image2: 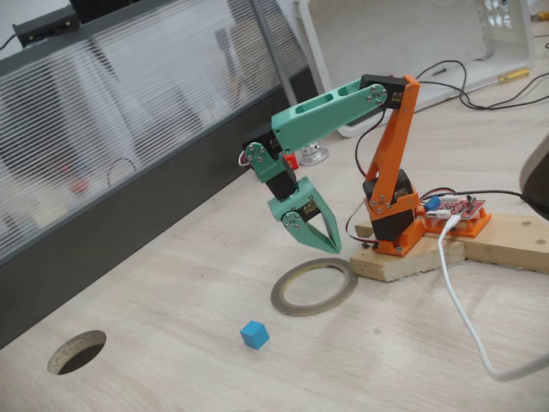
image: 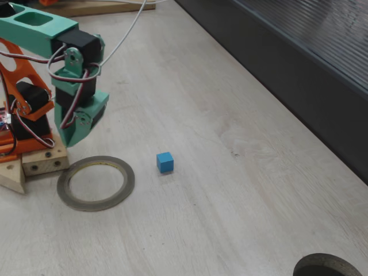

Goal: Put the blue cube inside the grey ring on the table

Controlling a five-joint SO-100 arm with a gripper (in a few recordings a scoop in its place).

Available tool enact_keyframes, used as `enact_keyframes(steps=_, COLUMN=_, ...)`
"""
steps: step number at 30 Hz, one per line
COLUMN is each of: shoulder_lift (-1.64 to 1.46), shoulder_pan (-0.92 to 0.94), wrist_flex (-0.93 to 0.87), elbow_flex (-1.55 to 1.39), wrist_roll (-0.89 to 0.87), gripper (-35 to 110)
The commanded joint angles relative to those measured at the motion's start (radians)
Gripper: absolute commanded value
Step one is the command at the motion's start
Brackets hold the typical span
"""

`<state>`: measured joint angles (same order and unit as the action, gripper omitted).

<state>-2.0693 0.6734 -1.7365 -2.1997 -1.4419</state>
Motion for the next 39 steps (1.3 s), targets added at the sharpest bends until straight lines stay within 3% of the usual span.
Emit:
enact_keyframes(steps=1, shoulder_lift=-0.017, shoulder_pan=-0.086, wrist_flex=0.006, elbow_flex=0.008, wrist_roll=-0.008, gripper=2)
enact_keyframes(steps=9, shoulder_lift=-0.017, shoulder_pan=-0.301, wrist_flex=0.006, elbow_flex=0.000, wrist_roll=-0.008, gripper=2)
enact_keyframes(steps=24, shoulder_lift=-0.012, shoulder_pan=-0.310, wrist_flex=0.020, elbow_flex=0.008, wrist_roll=-0.008, gripper=2)
enact_keyframes(steps=34, shoulder_lift=0.192, shoulder_pan=-0.308, wrist_flex=0.431, elbow_flex=0.043, wrist_roll=-0.008, gripper=2)
enact_keyframes(steps=39, shoulder_lift=0.301, shoulder_pan=-0.302, wrist_flex=0.469, elbow_flex=0.193, wrist_roll=-0.008, gripper=2)
